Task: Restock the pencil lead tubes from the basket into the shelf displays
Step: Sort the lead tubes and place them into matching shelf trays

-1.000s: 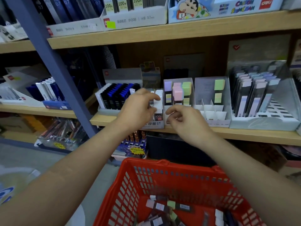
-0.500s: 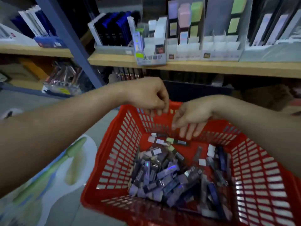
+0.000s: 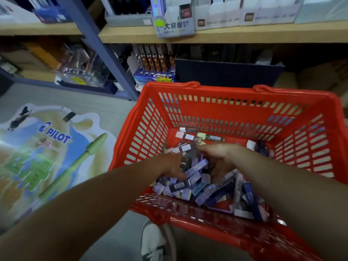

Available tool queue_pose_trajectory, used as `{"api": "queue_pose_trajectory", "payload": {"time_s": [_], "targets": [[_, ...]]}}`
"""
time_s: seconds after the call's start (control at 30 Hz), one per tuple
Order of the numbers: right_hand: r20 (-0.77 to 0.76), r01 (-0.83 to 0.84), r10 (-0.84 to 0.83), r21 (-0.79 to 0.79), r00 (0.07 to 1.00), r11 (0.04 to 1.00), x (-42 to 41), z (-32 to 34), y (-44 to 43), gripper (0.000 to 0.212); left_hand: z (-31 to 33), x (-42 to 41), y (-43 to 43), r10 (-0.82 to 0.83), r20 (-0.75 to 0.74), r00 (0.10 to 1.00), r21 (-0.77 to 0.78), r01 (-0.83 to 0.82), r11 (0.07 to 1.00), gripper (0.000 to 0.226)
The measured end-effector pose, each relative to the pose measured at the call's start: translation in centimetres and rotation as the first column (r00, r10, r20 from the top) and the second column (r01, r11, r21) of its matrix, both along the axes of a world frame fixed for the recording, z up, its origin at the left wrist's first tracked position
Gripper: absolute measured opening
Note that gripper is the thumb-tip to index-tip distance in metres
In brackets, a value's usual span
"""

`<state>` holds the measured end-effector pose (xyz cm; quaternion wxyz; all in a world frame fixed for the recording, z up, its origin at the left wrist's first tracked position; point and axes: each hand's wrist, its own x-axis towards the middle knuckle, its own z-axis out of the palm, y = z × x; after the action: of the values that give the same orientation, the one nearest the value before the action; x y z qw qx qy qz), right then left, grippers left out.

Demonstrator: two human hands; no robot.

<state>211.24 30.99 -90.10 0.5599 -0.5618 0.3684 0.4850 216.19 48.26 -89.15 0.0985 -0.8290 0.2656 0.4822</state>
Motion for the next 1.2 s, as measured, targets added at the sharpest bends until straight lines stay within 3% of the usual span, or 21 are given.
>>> {"api": "queue_pose_trajectory", "payload": {"time_s": [0.1,0.23,0.37,0.57,0.67,0.73,0.83,0.9,1.03,1.1,1.2], "targets": [[0.029,0.091,-0.091,0.021,0.995,0.996,-0.5,-1.0,1.3,0.066,-1.6,-0.9,0.4,-0.032,0.113,0.993,-0.038,0.036,0.999,0.090],[0.145,0.151,-0.154,0.034,0.977,0.988,-1.7,-1.5,2.3,0.039,-1.6,-1.0,0.3,0.122,0.169,0.978,-0.176,-0.092,0.980,0.087],[0.304,0.102,-0.071,-0.086,0.950,0.991,-2.2,-2.3,3.0,0.043,-1.6,-0.3,0.1,0.222,0.163,0.961,-0.254,-0.177,0.951,0.050],[0.506,0.206,-0.089,-0.181,0.858,0.962,-1.8,-2.7,3.4,0.031,-1.8,-0.1,0.2,0.233,0.106,0.967,-0.281,-0.195,0.940,0.067],[0.517,0.180,-0.084,-0.138,0.852,0.974,-0.8,-1.5,2.5,0.037,-1.8,0.1,0.4,0.149,0.110,0.983,-0.316,-0.108,0.943,0.068],[0.521,0.197,-0.123,-0.087,0.845,0.977,-0.4,-0.8,1.8,0.023,-1.3,0.6,0.7,0.092,0.108,0.990,-0.326,-0.053,0.944,0.056],[0.435,0.316,-0.325,0.096,0.840,0.944,0.0,0.6,0.4,0.019,-0.2,1.9,0.9,0.069,0.109,0.992,-0.345,-0.027,0.938,0.032],[0.380,0.368,-0.408,0.176,0.830,0.913,0.2,1.7,-0.3,0.013,1.2,2.8,0.9,0.129,0.056,0.990,-0.374,-0.099,0.922,0.025],[0.452,0.301,-0.326,0.128,0.831,0.945,0.8,3.2,-1.1,0.013,5.1,4.8,-0.1,0.355,-0.147,0.923,-0.488,-0.379,0.786,0.014],[0.433,0.257,-0.311,0.180,0.846,0.950,1.3,4.4,-0.9,0.033,7.5,5.6,-0.9,0.434,-0.318,0.843,-0.529,-0.538,0.657,0.013],[0.403,0.120,-0.280,0.379,0.871,0.918,2.1,6.5,-0.3,0.074,10.0,6.1,-1.9,0.484,-0.508,0.712,-0.548,-0.701,0.456,0.016]]}}
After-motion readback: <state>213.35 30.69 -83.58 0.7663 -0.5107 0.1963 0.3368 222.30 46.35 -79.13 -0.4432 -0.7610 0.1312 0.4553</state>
